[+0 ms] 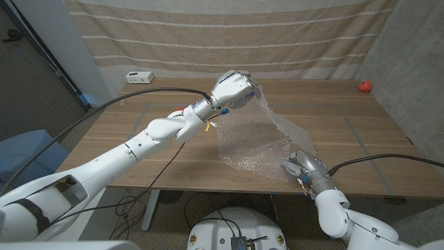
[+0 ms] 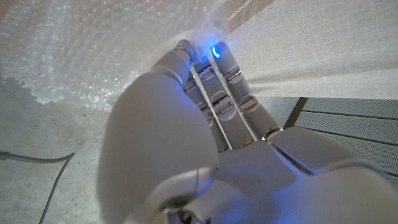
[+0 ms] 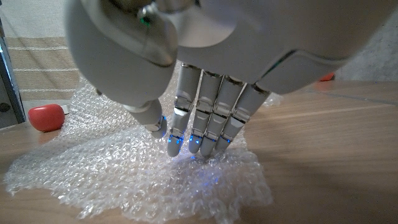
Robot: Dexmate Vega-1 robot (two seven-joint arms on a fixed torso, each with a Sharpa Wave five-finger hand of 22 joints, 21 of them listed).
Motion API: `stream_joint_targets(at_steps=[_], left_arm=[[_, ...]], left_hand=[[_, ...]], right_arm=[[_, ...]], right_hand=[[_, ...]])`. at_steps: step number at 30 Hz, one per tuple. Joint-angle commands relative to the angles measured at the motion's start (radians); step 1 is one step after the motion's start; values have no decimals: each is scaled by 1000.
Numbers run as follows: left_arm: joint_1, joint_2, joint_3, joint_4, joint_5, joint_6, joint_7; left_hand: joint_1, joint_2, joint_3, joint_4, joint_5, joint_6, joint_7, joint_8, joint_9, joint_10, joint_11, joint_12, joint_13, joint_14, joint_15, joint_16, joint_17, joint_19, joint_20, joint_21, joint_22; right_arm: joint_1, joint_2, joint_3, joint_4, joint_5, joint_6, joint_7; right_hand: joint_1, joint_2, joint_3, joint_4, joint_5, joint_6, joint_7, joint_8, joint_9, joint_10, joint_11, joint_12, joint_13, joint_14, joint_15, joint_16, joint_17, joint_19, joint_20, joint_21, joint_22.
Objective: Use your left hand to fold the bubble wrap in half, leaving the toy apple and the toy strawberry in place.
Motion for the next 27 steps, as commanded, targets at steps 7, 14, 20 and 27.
stream_joint_targets(at_steps=[7,14,20,27], left_arm=[[17,89,-55,-74,-203,-213,-299],[58,117,-110,-152,-240,-176,-490],[76,141,-146,-255,-324,-78,-789],[57,122,-140,-289,-371,7,-1029]], left_hand=[[-7,-10,-2,2,14,-13,-3,-20,5,0,3,-16,6,87,-88,-11,3,-8,-94,6,-2],[-26,-5,-6,10,18,-22,-1,-32,7,-8,5,-27,8,79,-89,-22,4,-20,-91,8,-2],[-33,10,-9,8,19,-35,0,-49,12,-16,11,-37,28,66,-90,-36,8,-107,-62,-8,1],[-30,25,-14,5,22,-47,3,-61,17,-32,18,-47,48,47,-90,-45,14,-175,-40,-16,3]], right_arm=[[1,-7,28,4,18,-8,-12],[-17,-7,61,-3,26,-14,-37],[-61,-3,120,-14,43,-13,-79],[-146,26,214,-29,50,5,-160]], right_hand=[[-9,-2,5,-2,0,14,-1,-2,2,11,11,-6,1,12,1,-1,2,12,9,8,4],[-11,-2,6,-1,0,12,1,-5,2,10,12,-8,1,12,2,-2,2,12,9,8,4],[-11,-1,5,-1,0,12,0,-7,2,11,11,-10,2,12,0,-2,4,12,9,8,4],[-11,-2,7,-3,0,11,-1,-9,2,10,12,-12,2,9,0,-5,3,13,9,8,4]])
